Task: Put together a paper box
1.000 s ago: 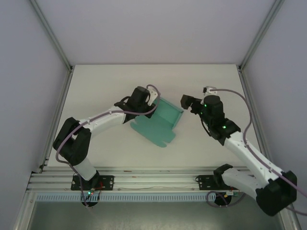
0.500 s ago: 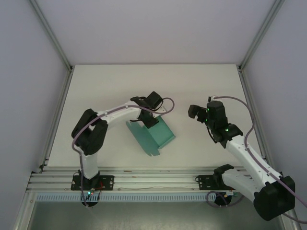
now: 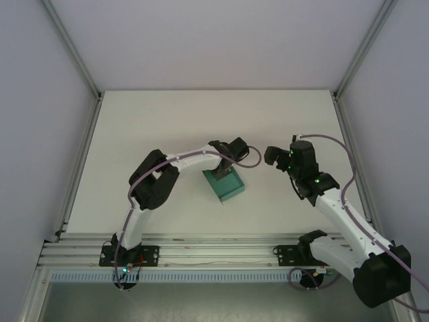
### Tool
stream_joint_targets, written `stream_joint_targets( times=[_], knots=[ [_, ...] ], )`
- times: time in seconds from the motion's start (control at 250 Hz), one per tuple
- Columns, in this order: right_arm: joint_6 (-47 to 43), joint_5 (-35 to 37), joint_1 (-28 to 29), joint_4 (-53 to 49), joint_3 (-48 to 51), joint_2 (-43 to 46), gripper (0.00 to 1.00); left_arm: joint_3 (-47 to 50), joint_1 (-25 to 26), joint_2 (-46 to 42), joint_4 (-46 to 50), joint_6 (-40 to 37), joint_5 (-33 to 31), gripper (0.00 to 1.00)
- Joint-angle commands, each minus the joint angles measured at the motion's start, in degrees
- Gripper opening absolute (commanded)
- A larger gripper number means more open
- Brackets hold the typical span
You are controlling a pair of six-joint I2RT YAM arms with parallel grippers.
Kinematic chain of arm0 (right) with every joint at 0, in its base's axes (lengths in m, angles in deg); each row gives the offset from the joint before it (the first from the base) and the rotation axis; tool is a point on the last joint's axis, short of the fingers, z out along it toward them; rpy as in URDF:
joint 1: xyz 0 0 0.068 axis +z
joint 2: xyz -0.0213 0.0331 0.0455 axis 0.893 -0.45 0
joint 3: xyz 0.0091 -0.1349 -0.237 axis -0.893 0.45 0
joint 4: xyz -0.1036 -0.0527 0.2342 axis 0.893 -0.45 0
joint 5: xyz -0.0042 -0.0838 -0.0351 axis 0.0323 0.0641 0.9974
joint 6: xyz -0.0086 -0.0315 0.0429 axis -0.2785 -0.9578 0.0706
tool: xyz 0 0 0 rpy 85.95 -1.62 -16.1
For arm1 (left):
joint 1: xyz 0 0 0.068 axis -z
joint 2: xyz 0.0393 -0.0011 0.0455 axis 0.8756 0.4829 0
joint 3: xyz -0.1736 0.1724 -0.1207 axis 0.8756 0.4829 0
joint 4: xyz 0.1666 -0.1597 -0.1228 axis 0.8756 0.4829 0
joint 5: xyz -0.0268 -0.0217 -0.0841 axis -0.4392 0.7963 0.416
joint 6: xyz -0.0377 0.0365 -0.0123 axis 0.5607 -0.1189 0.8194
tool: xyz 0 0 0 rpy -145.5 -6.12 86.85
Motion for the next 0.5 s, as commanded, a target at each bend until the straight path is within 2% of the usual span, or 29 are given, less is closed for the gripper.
stream_joint_targets(
  times=[0.0,0.108,0.184,0.24,0.324,0.404,0.496],
  knots=[
    [-0.65,0.11,-0.48,0.36,-0.37,0.67,1.00,4.60,-1.27,8.16,-2.69,2.88,-2.62,0.00],
    [-0.80,-0.13,-0.47,0.41,-0.64,0.25,1.00,4.54,-1.23,8.60,-3.44,3.62,-3.41,0.00],
    [-0.70,-0.32,-0.53,0.48,-0.68,-0.02,1.00,4.81,-1.30,6.35,-4.41,3.43,-2.53,0.07],
    [-0.69,-0.46,-0.56,0.45,-0.76,-0.04,1.00,5.12,-1.31,3.59,-5.37,3.10,-0.69,0.19],
    [-0.77,-0.83,-0.60,0.50,-0.79,0.36,1.00,5.28,-1.34,-0.68,-6.72,2.60,2.02,0.31],
    [-1.04,-1.11,-0.63,0.28,-0.75,0.88,1.00,4.73,-1.40,-4.14,-6.88,1.78,3.82,0.38],
    [-1.51,-2.21,-0.68,0.07,-0.78,1.35,1.00,4.04,-1.40,-7.49,-6.67,0.30,5.77,0.52]
  ],
)
